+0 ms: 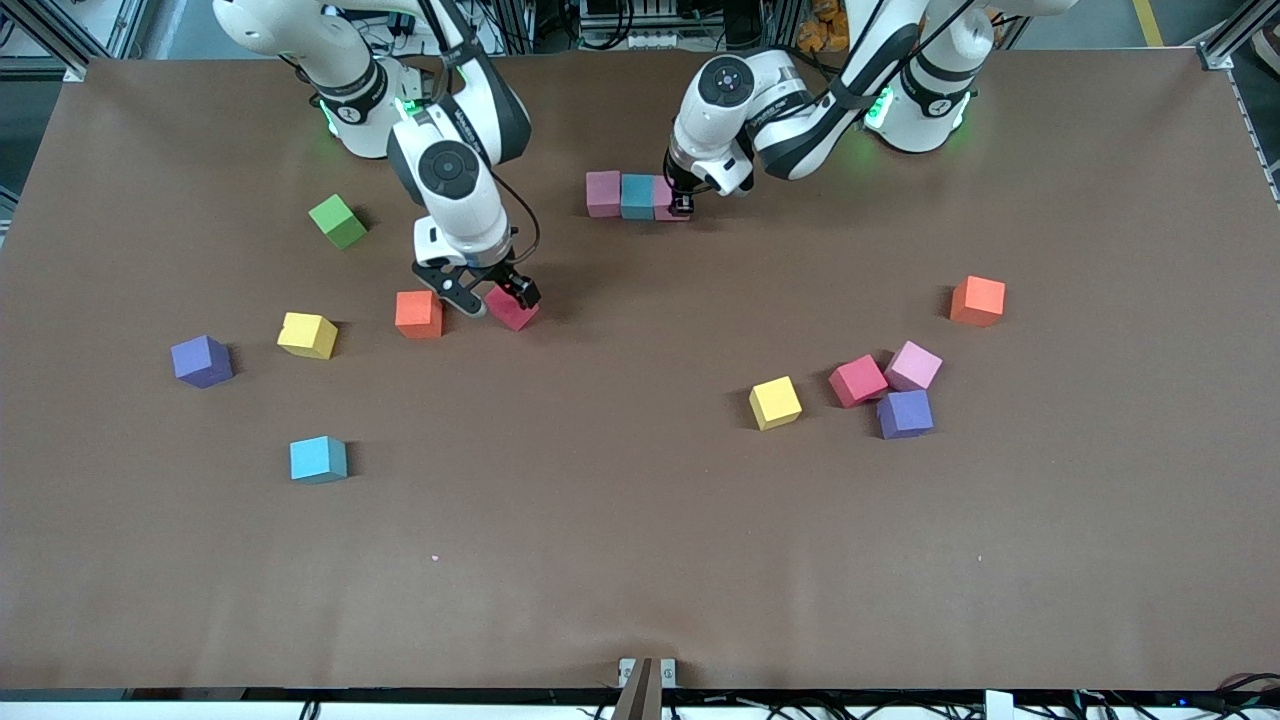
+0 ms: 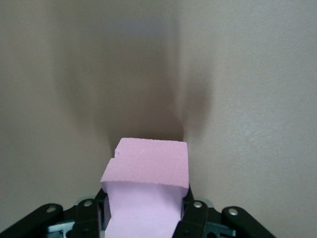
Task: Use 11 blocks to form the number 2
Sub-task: 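Reach down and grasp the red block with the right gripper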
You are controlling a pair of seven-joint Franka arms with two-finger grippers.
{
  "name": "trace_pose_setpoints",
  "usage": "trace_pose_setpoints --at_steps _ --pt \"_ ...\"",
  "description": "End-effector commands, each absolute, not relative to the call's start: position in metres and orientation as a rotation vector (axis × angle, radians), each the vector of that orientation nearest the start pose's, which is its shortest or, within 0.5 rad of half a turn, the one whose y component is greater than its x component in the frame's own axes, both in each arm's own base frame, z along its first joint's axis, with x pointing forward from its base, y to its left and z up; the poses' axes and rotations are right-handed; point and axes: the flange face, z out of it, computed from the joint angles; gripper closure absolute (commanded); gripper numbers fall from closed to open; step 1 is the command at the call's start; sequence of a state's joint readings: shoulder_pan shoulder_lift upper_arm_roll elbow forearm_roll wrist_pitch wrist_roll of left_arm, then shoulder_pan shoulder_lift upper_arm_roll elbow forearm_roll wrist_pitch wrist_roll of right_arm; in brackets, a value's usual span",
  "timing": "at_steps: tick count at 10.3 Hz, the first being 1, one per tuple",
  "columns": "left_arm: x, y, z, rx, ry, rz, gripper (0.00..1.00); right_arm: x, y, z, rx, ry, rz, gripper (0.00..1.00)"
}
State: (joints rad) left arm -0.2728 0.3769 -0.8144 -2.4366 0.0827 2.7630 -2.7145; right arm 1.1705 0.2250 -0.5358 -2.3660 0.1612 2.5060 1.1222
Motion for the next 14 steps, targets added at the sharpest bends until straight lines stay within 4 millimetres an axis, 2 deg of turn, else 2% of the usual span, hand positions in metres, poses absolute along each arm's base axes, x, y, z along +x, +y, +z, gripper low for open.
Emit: trace_pose_setpoints --at_steps 1,3,4,5,6,9,10,11,12,14 --pt "0.202 -0.453 0.205 2.138 2.266 -0.423 0.68 0.416 0.285 0.222 -3.054 0.958 0.005 0.00" --pt "0.200 -0.454 0.202 2.143 2.268 -0.432 0.61 0.410 0.292 0.210 -3.020 0.959 0.057 0.00" --pt "0.201 -0.456 0.204 2.141 2.264 -0.433 0.39 0.410 0.293 0.207 -3.014 0.945 0.044 0.00" --pt "0.202 -0.457 0.205 2.133 2.267 -0.432 0.00 0.407 0.298 0.201 -3.019 0.930 0.034 0.00" --pt "0.200 -0.458 0.206 2.135 2.262 -0.432 0.00 0.405 0.300 0.196 -3.025 0.920 0.022 0.00" --pt "0.213 -0.457 0.218 2.055 2.299 -0.406 0.00 0.403 0.300 0.188 -3.039 0.914 0.018 0.00" --pt "0.218 -0.462 0.232 2.006 2.300 -0.389 0.00 0.405 0.299 0.188 -3.034 0.918 0.007 0.23" --pt "0.223 -0.464 0.247 1.972 2.291 -0.362 0.00 0.406 0.300 0.190 -3.031 0.913 0.004 0.60" --pt "0.224 -0.467 0.262 1.957 2.260 -0.337 0.00 0.408 0.300 0.192 -3.037 0.877 0.002 0.72" --pt "0.226 -0.475 0.292 1.940 2.194 -0.298 0.00 0.417 0.307 0.202 -3.040 0.792 -0.013 0.73"
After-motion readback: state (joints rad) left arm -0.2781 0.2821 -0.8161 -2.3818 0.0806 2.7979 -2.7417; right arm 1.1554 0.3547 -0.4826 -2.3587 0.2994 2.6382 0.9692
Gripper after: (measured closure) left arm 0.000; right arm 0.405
